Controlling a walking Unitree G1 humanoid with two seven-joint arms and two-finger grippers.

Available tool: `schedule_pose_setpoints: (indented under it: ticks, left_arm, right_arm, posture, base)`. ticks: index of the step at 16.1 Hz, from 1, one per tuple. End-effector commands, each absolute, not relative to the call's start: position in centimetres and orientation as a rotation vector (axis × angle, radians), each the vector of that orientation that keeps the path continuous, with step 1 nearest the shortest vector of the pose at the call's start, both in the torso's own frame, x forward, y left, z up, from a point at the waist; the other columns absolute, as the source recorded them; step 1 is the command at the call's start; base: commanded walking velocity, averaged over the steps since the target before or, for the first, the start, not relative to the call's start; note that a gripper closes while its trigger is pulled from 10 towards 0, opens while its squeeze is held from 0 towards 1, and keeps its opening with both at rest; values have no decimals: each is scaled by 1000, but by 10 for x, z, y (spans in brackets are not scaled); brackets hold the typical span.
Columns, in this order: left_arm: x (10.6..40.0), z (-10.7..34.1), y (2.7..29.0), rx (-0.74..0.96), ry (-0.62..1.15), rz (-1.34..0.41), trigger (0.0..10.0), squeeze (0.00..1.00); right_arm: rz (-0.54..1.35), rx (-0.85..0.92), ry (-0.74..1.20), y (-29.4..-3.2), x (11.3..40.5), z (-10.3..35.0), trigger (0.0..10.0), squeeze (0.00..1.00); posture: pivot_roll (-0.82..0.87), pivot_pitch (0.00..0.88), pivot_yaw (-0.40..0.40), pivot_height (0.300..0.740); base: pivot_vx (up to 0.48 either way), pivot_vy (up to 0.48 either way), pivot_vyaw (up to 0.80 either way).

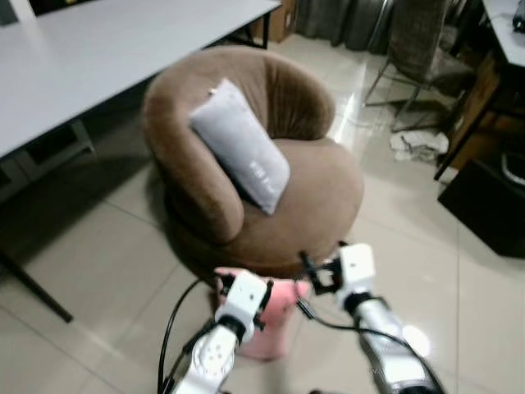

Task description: Move the pillow to the sofa from floor

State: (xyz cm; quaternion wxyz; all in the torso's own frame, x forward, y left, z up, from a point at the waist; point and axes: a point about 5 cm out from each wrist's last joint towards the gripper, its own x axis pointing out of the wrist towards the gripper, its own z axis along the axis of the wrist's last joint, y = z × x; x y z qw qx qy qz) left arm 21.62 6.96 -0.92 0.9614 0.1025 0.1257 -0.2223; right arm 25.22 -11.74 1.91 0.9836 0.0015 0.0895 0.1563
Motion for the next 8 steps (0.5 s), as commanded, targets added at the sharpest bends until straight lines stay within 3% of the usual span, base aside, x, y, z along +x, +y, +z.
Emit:
schedule_pose_setpoints:
  ticks: [1, 4, 6, 8]
  left_arm:
    - [206, -2, 22, 128, 230, -533, 10000, 0]
    - [202, -5, -4, 178, 240, -587, 10000, 0]
    - [198, -7, -16, 170, 265, -554, 10000, 0]
    - [266, 12, 93, 161, 256, -463, 10000, 0]
  right_arm:
    - [279, -13, 180, -128, 251, 20, 10000, 0]
    - [257, 7, 184, -126, 247, 17, 10000, 0]
    - [247, -18, 182, -126, 249, 15, 10000, 0]
    - [224, -12, 177, -129, 254, 17, 10000, 0]
  posture:
    - [-24, 49, -5, 740]
    - [-38, 69, 25, 724]
    - [-52, 80, 50, 724]
    - [-60, 81, 44, 724]
  base:
    - [0, 480, 0]
    - [0, 480, -315]
    - [0, 0, 0]
    - [0, 0, 0]
